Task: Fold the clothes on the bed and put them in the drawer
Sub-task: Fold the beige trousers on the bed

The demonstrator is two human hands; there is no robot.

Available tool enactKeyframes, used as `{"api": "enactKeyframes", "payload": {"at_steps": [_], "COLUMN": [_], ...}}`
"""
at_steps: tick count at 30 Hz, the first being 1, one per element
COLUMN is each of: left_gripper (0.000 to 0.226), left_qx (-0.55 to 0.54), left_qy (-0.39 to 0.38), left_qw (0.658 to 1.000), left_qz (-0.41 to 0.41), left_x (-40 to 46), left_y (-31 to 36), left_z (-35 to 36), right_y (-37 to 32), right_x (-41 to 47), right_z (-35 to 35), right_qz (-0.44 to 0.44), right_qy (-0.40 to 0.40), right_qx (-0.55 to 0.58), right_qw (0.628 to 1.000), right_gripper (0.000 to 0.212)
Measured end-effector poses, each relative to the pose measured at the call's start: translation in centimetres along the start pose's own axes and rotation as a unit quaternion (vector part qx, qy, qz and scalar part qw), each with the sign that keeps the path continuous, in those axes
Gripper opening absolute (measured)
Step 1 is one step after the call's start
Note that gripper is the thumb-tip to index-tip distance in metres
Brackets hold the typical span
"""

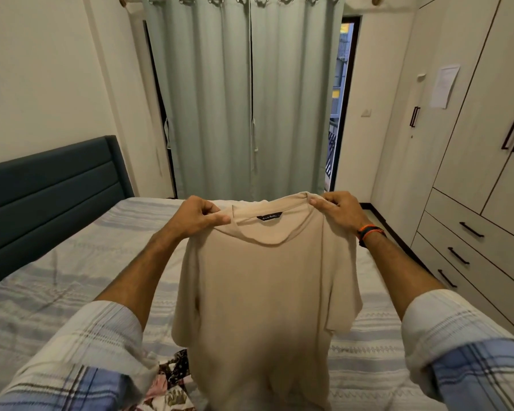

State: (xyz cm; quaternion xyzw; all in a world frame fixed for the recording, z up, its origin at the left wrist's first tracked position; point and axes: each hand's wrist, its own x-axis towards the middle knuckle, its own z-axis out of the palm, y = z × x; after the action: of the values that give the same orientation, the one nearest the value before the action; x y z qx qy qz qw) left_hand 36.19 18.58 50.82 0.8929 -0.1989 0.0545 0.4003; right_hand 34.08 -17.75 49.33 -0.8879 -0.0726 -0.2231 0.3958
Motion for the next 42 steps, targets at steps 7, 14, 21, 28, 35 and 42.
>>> {"api": "enactKeyframes", "payload": {"at_steps": [7,14,21,28,35,42], "left_gripper": [0.043,0.029,0.046,0.050,0.051,0.038], "left_qx": [0.038,-0.005,-0.118,-0.018,-0.049,-0.074], "left_qy": [0.143,0.161,0.102,0.170,0.181,0.185], "left_qw": [0.989,0.986,0.986,0.976,0.975,0.970], "left_qz": [0.020,0.049,-0.055,-0.137,-0.120,-0.142], "left_x": [0.7,0.7,0.9,1.0,0.4,0.2], "left_y": [-1.2,-0.3,-0.1,1.7,4.8,5.5], "left_z": [1.7,1.9,1.6,6.5,11.2,12.7], "right_y": [0.6,-1.2,-1.9,-3.3,-5.6,-6.1], "right_x": [-0.7,-2.1,-2.1,-1.5,-2.7,-3.8], "right_z": [-1.1,-0.9,-0.5,5.6,10.0,10.9], "right_qz": [0.025,0.009,0.119,0.124,0.091,0.064], "right_qy": [-0.099,-0.024,-0.012,0.078,0.074,0.046], "right_qx": [0.027,0.126,0.260,-0.003,0.019,0.043], "right_qw": [0.994,0.992,0.958,0.989,0.993,0.996], "right_gripper": [0.020,0.024,0.027,0.055,0.051,0.033]}}
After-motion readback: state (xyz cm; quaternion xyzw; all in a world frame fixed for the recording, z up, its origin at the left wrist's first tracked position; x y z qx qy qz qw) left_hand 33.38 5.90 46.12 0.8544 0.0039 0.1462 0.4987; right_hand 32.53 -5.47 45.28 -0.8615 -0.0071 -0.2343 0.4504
